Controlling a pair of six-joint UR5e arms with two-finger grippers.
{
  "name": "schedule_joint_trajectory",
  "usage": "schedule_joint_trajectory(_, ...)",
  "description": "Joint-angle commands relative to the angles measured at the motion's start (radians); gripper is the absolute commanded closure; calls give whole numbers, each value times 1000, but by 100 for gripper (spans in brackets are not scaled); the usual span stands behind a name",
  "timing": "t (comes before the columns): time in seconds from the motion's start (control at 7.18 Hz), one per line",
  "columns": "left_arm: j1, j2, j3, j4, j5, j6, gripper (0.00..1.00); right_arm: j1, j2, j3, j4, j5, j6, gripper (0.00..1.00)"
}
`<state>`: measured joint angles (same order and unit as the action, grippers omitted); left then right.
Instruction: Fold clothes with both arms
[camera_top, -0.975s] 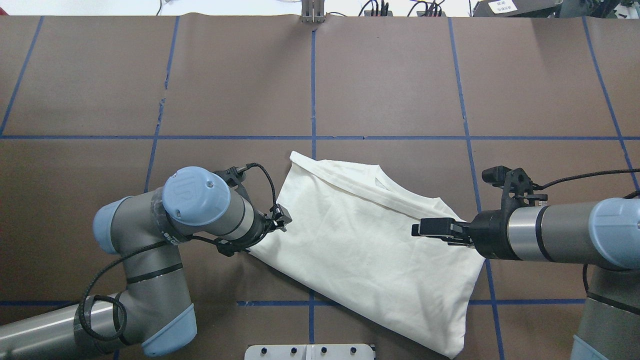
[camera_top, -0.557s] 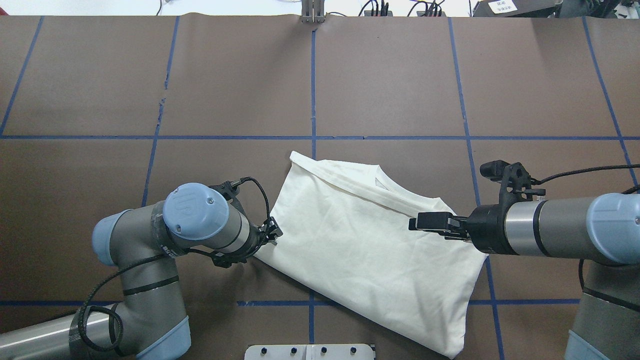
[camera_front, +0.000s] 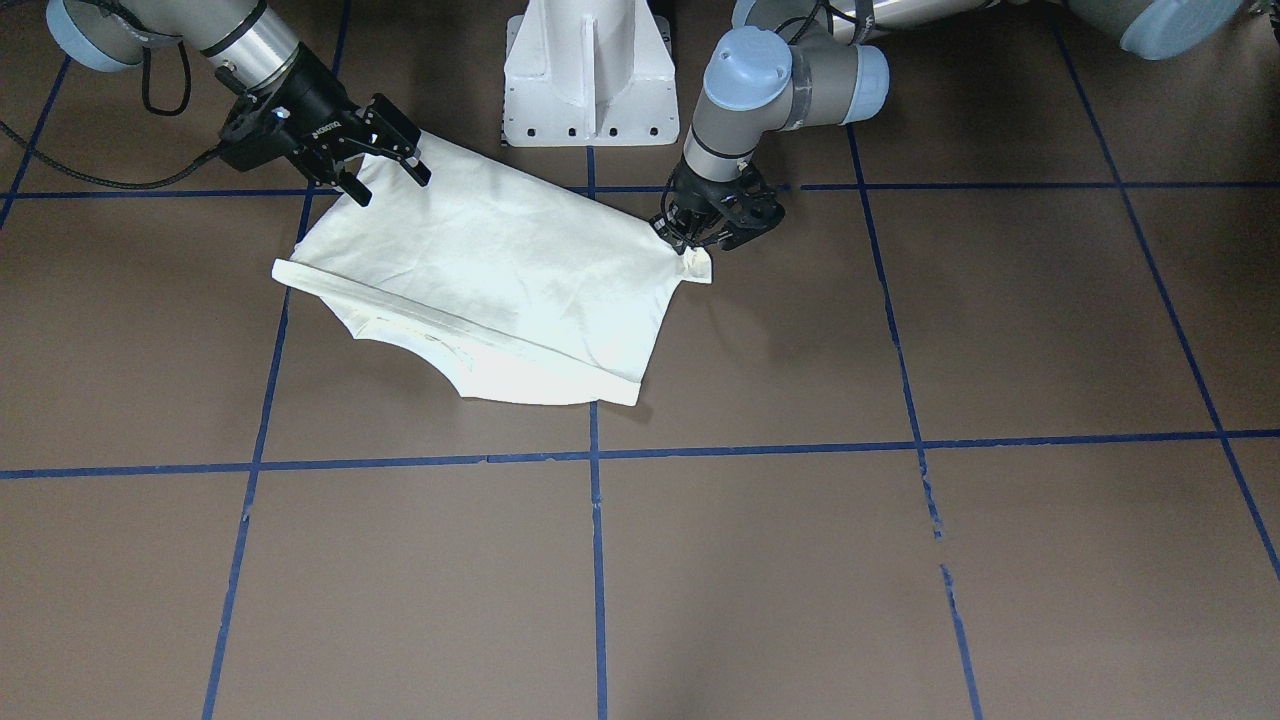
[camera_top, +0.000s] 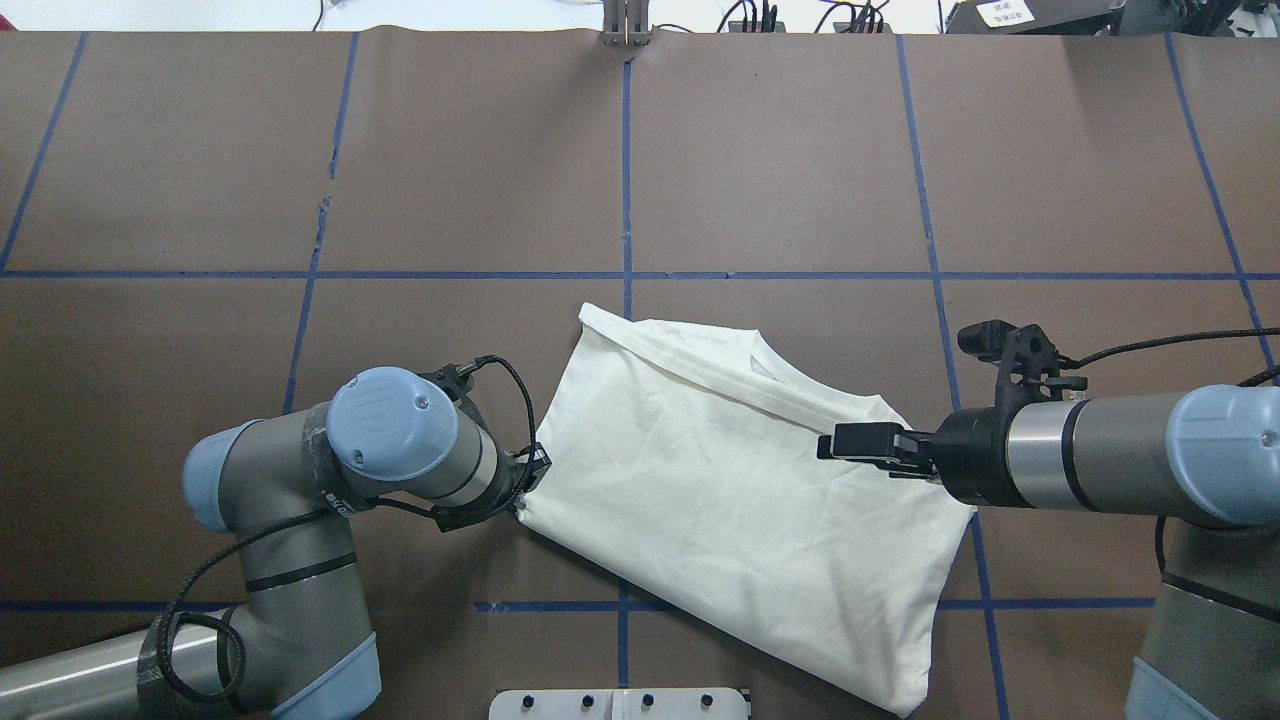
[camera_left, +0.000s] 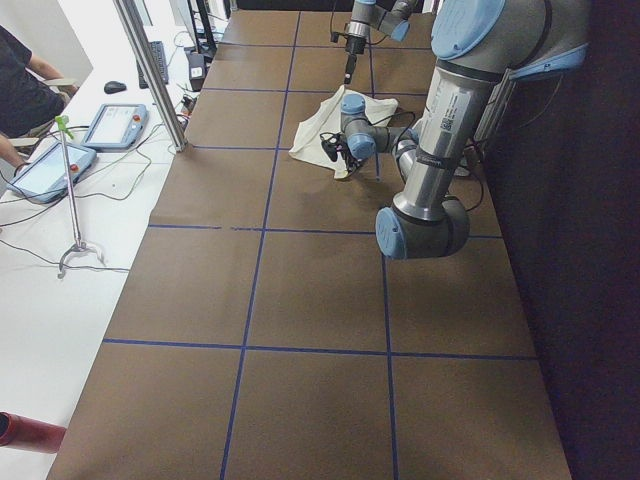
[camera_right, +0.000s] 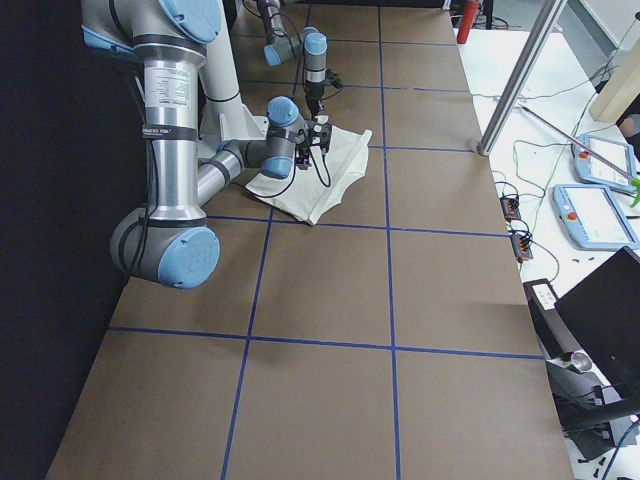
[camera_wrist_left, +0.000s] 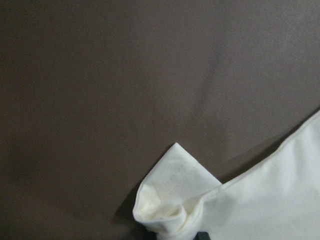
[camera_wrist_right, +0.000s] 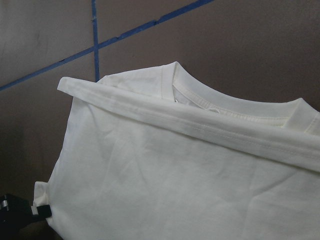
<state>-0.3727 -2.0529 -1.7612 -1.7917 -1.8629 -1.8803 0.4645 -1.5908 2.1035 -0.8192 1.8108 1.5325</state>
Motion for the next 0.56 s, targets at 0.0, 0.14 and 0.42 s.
schedule_joint_trajectory(0.0,-43,-6,8,2,1,10,100,0,-1,-3,2,1,0,0)
schedule_joint_trajectory(0.14,-111,-12,17,2,2,60,100,2,-1,-5,0,1,0,0)
schedule_joint_trajectory(0.42,-257,-128,182,-14,11,202,100,0,-1,-11,2,1,0,0)
